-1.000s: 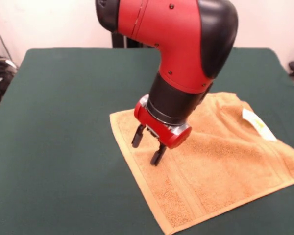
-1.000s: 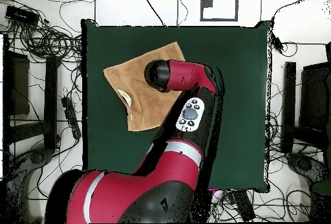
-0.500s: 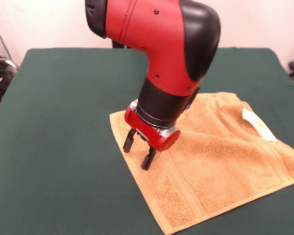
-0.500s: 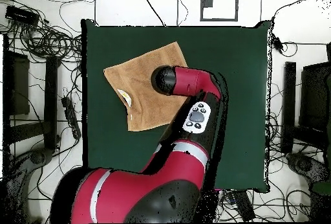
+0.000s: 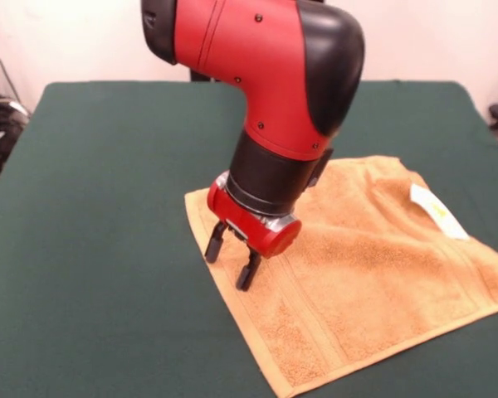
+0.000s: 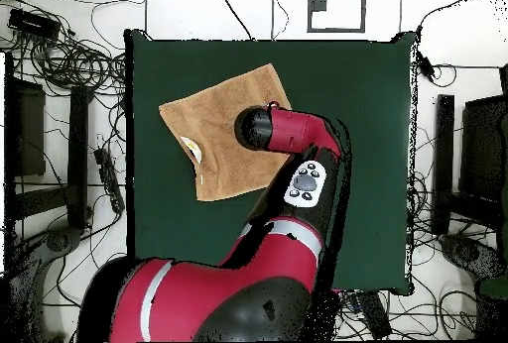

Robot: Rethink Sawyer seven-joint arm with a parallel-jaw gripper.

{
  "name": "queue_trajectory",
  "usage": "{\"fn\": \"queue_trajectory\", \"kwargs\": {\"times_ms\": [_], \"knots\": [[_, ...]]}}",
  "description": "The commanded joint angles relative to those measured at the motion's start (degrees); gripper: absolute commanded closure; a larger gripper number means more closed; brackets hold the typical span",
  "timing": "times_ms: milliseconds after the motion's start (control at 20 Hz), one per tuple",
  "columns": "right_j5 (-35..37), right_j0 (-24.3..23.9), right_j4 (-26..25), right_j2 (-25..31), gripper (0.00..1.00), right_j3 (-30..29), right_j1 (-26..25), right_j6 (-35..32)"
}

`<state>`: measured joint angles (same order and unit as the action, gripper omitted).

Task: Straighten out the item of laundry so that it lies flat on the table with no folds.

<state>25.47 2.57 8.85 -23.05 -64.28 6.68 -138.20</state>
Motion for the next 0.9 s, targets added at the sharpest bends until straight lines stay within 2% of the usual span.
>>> {"fn": "queue_trajectory", "kwargs": {"times_ms": [50, 900], "knots": [[-5.77, -1.43, 0.64, 9.98, 0.0, -8.1, -5.25, -6.84], [-6.19, -2.76, -2.04, 8.55, 0.0, -6.41, -5.64, -3.92]]}}
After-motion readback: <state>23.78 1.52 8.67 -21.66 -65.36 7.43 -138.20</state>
